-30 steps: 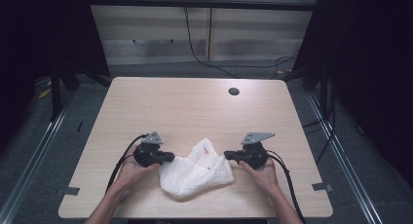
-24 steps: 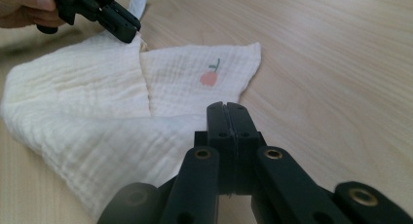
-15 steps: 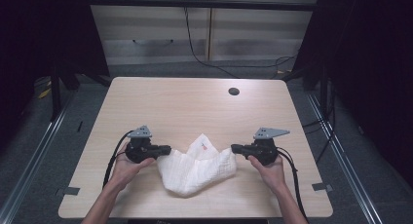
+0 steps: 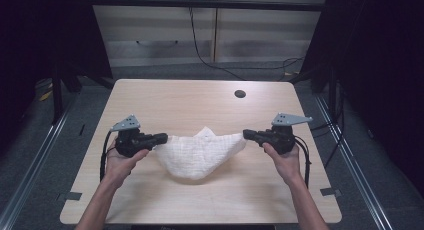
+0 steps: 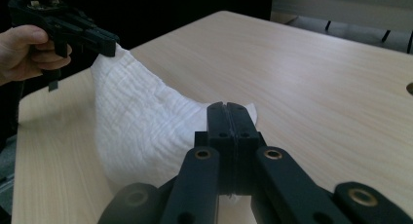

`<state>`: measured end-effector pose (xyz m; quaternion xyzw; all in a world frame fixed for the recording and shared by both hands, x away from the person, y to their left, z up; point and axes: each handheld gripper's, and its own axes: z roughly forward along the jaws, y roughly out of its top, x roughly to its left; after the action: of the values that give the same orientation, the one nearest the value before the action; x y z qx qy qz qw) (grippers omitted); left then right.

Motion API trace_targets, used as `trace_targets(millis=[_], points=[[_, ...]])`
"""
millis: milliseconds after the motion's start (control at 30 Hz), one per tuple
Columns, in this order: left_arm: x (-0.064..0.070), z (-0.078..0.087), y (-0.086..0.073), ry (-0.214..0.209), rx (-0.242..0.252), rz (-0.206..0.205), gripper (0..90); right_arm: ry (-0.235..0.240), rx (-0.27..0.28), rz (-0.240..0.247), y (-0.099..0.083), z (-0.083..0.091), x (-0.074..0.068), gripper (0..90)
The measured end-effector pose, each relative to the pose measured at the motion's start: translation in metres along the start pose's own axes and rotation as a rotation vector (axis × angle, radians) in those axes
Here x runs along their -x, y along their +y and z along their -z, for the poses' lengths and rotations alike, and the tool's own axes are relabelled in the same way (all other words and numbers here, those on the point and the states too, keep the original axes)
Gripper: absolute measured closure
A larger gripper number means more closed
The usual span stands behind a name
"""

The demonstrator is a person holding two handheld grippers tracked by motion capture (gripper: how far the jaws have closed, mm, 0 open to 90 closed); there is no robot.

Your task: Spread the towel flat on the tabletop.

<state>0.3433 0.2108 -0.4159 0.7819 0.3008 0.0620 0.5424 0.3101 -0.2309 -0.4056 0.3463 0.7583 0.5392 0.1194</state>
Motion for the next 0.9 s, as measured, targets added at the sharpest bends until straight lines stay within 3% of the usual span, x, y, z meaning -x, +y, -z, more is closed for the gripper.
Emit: trace_targets(millis=[267,400,467,567,767,900], points=[[0.000,0.015,0.030,0.031,0.057,-0.030,85.2,-0.005,0.044,0.026,0.033,0.006,0.002,90.0],[0.002,0.021,0.049,0.031,0.097,-0.049,85.1,-0.011,0.063,0.042,0.045,0.010,0.002,90.0],[0.006,0.027,0.066,0.043,0.114,-0.080,85.1,-0.011,0.091,0.054,0.056,0.015,0.001,90.0],[0.007,0.032,0.077,0.047,0.142,-0.082,85.1,-0.018,0.104,0.067,0.066,0.018,0.000,90.0],[0.007,0.034,0.082,0.059,0.148,-0.094,85.1,-0.024,0.122,0.078,0.076,0.022,-0.001,90.0],[0.004,0.026,0.080,0.071,0.130,-0.091,85.0,-0.032,0.109,0.073,0.075,0.019,0.002,90.0]])
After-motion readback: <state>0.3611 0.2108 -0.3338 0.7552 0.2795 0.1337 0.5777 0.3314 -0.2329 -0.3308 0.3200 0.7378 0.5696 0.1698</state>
